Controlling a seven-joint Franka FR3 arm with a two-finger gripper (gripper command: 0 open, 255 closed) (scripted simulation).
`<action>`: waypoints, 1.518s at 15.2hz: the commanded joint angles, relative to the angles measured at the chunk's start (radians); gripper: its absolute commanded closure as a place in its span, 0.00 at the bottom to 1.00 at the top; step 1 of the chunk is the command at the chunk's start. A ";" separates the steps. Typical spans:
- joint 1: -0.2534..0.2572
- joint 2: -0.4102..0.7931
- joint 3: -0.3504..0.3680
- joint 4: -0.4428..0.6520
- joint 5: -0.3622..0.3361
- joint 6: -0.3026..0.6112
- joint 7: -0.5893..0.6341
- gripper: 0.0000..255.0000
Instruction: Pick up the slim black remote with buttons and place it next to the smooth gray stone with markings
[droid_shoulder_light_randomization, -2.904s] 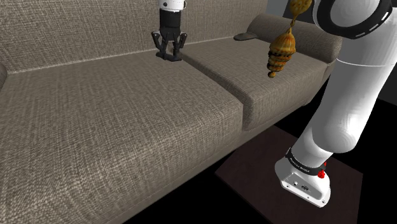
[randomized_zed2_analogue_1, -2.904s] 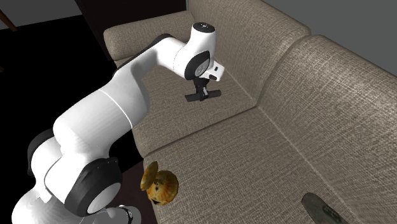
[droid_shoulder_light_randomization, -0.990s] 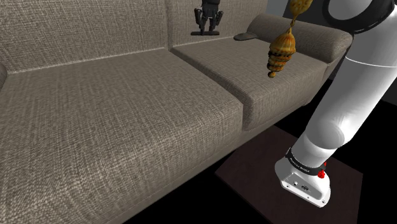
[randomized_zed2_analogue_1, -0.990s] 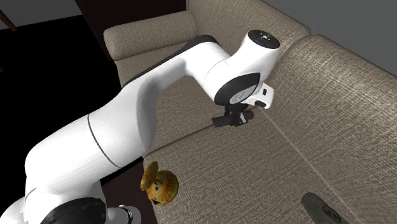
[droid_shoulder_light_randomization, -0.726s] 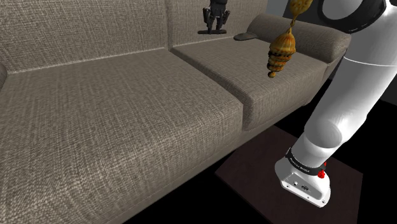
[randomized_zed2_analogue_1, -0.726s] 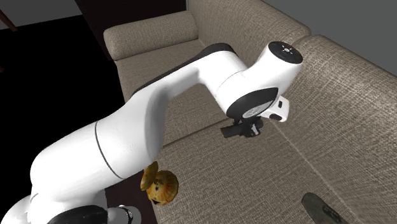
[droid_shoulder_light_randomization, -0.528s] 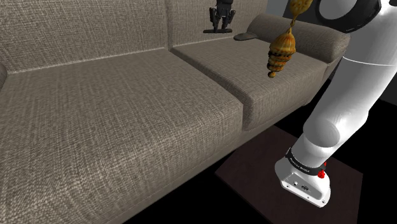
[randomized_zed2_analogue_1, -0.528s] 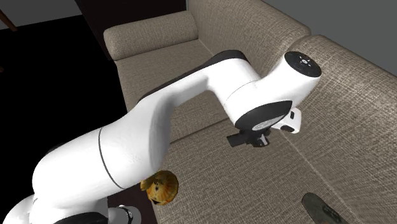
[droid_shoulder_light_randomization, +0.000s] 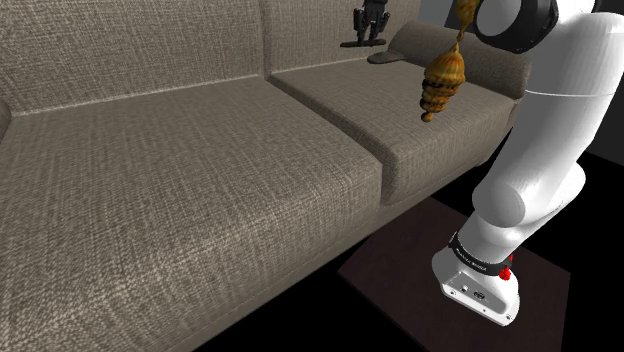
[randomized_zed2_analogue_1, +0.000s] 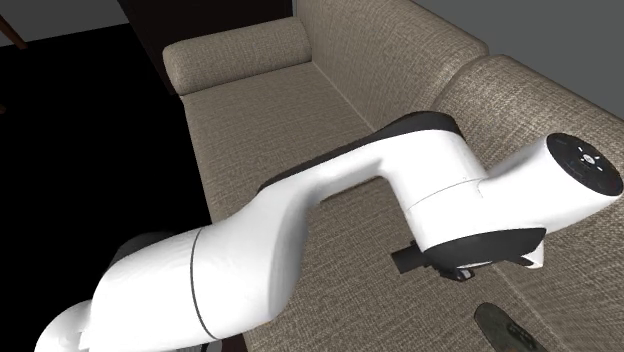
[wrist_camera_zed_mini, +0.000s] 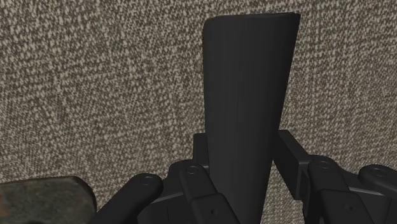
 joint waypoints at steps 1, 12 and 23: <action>-0.029 0.041 -0.014 0.054 0.006 -0.020 -0.041 1.00; -0.040 0.010 -0.021 -0.130 0.005 0.130 -0.075 1.00; -0.039 -0.006 -0.019 -0.239 0.004 0.223 -0.081 1.00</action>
